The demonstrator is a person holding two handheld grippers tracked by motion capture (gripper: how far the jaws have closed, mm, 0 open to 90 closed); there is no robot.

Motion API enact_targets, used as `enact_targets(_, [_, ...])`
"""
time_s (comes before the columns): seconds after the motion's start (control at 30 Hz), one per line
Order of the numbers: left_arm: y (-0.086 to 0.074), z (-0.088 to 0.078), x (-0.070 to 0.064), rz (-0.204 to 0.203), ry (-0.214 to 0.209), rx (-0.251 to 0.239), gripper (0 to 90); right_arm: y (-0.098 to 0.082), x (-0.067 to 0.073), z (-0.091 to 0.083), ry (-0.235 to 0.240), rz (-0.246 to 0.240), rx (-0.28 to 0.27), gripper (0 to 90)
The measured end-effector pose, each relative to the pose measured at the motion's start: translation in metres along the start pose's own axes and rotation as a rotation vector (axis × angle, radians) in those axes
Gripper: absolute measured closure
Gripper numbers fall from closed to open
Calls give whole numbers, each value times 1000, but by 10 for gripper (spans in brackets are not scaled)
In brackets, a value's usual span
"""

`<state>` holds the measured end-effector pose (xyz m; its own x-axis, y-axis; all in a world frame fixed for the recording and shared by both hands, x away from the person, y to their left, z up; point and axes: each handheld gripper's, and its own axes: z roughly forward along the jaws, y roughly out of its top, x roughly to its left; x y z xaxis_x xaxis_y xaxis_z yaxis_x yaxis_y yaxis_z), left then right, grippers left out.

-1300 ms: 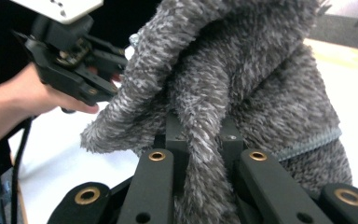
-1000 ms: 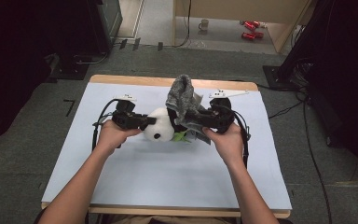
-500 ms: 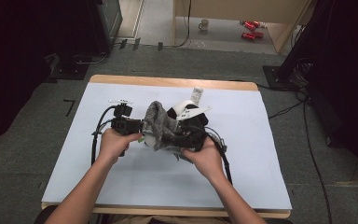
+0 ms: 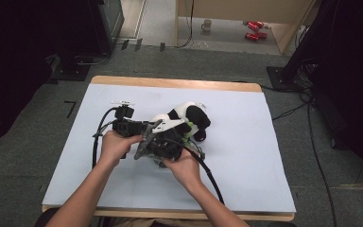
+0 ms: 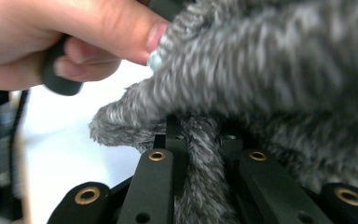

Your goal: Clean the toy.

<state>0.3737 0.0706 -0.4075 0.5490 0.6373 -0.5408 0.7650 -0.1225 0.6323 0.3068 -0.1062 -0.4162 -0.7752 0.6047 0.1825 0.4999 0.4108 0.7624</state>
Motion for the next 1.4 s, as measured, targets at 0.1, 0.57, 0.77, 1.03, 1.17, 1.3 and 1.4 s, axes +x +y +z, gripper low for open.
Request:
enact_targets(0.1, [0,0,0,-2,2,4,733,-9,0,7,-19,10,-47,808])
enact_targets(0.57, [2,0,2,-10,-9,18,726,-35,4,28,-89,-51,17,813])
enact_targets(0.77, [4,0,4,-19,-15,12,720,-41,3,33,-81,-19,90,812])
enact_targets(1.03, [5,0,4,-20,-16,13,717,-37,24,26,-26,-79,85,812])
enact_targets(1.17, [5,0,2,-13,-10,15,716,-23,25,19,-33,-88,33,812])
enact_targets(1.3, [5,0,2,-10,-11,13,716,-11,22,16,-49,-85,7,812])
enact_targets(1.4, [4,1,1,-15,-10,11,717,-7,17,20,-78,-77,-9,812])
